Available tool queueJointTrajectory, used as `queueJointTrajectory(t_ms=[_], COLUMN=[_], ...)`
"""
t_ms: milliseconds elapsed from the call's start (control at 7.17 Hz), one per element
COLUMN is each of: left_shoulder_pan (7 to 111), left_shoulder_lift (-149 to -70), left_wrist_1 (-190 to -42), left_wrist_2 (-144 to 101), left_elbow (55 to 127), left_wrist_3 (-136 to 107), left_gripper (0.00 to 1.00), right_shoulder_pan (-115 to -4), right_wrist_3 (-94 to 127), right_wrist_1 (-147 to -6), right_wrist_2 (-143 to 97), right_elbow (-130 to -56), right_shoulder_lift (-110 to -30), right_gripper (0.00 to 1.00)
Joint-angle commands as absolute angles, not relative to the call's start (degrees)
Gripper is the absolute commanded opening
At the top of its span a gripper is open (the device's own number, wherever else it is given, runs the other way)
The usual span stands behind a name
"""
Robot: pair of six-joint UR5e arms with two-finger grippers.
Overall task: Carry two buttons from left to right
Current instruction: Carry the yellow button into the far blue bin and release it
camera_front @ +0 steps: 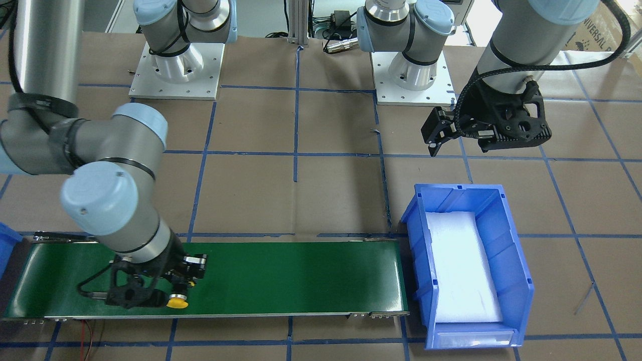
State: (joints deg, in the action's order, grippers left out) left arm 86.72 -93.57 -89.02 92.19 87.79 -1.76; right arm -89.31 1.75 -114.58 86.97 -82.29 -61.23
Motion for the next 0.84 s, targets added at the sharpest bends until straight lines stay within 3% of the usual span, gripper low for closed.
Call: queueJointTrajectory(t_ms=[0, 698], left_shoulder_pan=[86.7, 87.2], left_shoulder_lift=[-93.7, -93.3], left_wrist_1=[-89.0, -89.1], left_wrist_2=[92.2, 92.1], left_elbow=[87.8, 89.1], left_wrist_3=[-1.7, -1.8], left_gripper=[1.00, 1.00], right_shoulder_pan=[-80.5, -60.4], right_wrist_3=[-10.8, -36.0], right_wrist_1=[-108.4, -103.3], right_wrist_2=[88.5, 92.5], right_elbow=[-82.3, -81.8], right_shoulder_lift=[-65.5, -70.0], right_gripper=[0.08, 0.08])
